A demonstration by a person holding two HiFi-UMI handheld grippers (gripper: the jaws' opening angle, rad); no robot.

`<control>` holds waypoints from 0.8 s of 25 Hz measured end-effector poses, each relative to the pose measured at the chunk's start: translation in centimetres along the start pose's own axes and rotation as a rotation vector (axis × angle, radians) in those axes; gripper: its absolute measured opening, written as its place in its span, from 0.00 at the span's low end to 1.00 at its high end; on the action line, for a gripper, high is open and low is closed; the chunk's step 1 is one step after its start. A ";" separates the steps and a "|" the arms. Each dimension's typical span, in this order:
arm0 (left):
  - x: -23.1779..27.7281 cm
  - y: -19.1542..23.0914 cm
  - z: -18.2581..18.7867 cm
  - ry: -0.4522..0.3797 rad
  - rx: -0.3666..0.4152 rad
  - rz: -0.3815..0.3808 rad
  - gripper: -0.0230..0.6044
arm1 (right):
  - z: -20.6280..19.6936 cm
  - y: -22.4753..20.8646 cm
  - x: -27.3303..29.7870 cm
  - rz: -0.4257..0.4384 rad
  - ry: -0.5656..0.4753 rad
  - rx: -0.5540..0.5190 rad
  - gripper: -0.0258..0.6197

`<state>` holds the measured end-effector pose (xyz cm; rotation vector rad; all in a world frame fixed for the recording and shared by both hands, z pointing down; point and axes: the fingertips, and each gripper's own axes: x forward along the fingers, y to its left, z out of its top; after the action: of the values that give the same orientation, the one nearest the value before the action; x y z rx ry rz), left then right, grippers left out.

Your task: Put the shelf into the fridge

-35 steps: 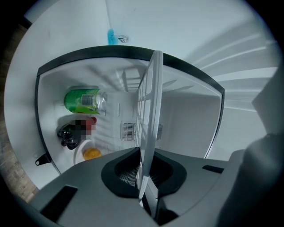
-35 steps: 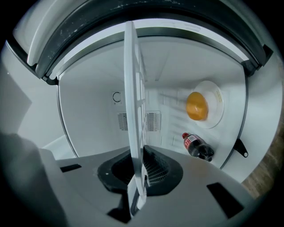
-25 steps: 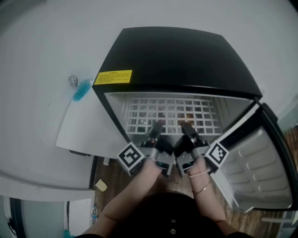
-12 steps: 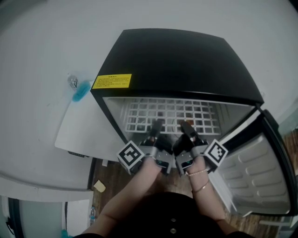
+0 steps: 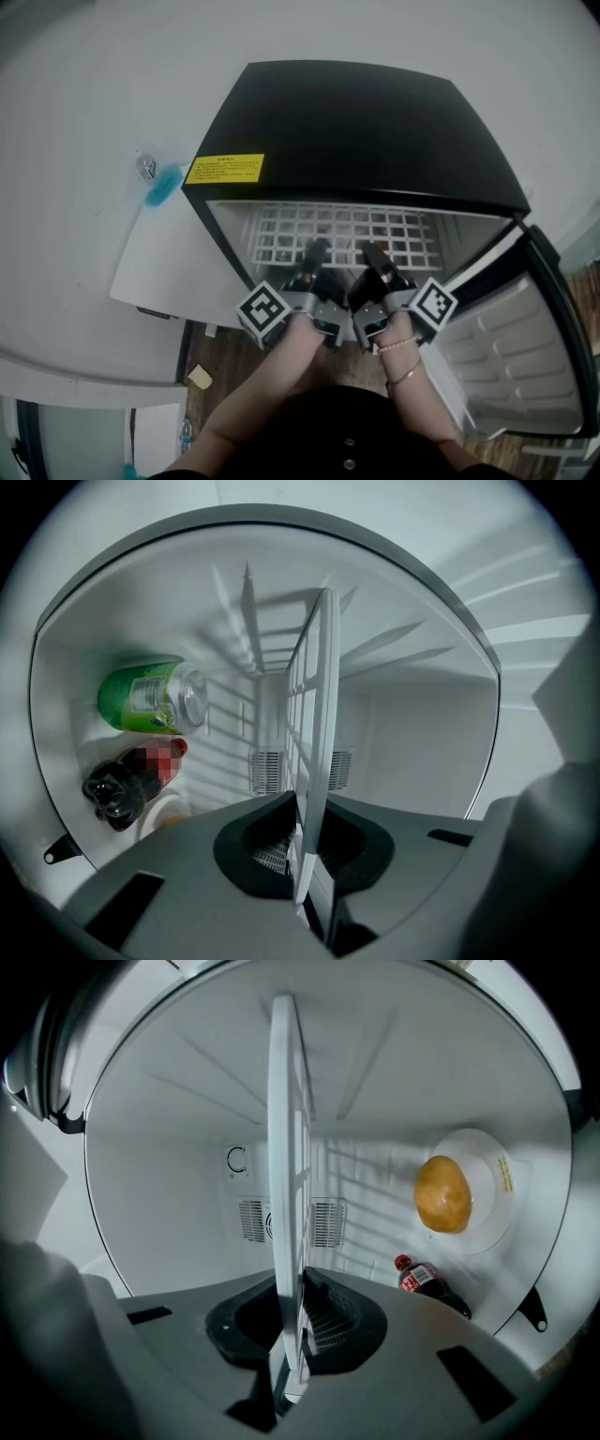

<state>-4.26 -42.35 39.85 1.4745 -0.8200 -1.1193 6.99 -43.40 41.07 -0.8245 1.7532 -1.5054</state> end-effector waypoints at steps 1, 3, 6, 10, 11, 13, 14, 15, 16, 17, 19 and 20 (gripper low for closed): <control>0.0 0.0 0.0 0.002 -0.001 -0.002 0.09 | 0.0 0.0 0.0 -0.002 -0.001 -0.003 0.10; 0.0 0.0 -0.1 0.007 -0.003 -0.006 0.09 | 0.0 0.0 0.0 -0.001 -0.005 -0.011 0.10; -0.1 -0.1 -0.2 0.008 0.005 -0.010 0.09 | 0.0 0.0 -0.1 0.014 -0.017 -0.007 0.10; -0.5 -0.2 -0.4 0.013 0.009 -0.010 0.10 | -0.2 0.3 -0.2 0.038 -0.022 -0.016 0.10; -0.6 -0.3 -0.5 0.016 0.010 -0.010 0.10 | -0.4 0.4 -0.3 0.041 -0.017 -0.021 0.10; -0.9 -0.5 -0.6 0.021 0.015 -0.008 0.11 | -0.8 0.6 -0.5 0.043 -0.009 -0.025 0.10; -1.1 -0.5 -0.7 0.023 0.018 -0.007 0.11 | -1.0 0.7 -0.6 0.044 -0.006 -0.028 0.10; -1.3 -0.6 -0.8 0.027 0.022 -0.005 0.11 | -1.2 0.9 -0.7 0.046 -0.002 -0.033 0.12; -1.5 -0.7 -0.9 0.032 0.027 -0.004 0.12 | -1.4 1.0 -0.9 0.049 0.001 -0.038 0.14; -1.8 -0.8 -1.0 0.038 0.033 -0.006 0.13 | -1.7 1.2 -1.1 0.051 0.005 -0.043 0.16; -2.3 -1.0 -1.3 0.052 0.046 -0.012 0.13 | -2.2 1.3 -1.5 0.055 0.013 -0.054 0.16; -2.6 -1.1 -1.4 0.060 0.052 -0.013 0.14 | -2.5 1.4 -1.8 0.056 0.017 -0.063 0.16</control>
<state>-3.83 -39.29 39.34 1.5517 -0.8039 -1.0654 5.92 -40.39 40.11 -0.7898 1.8292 -1.4307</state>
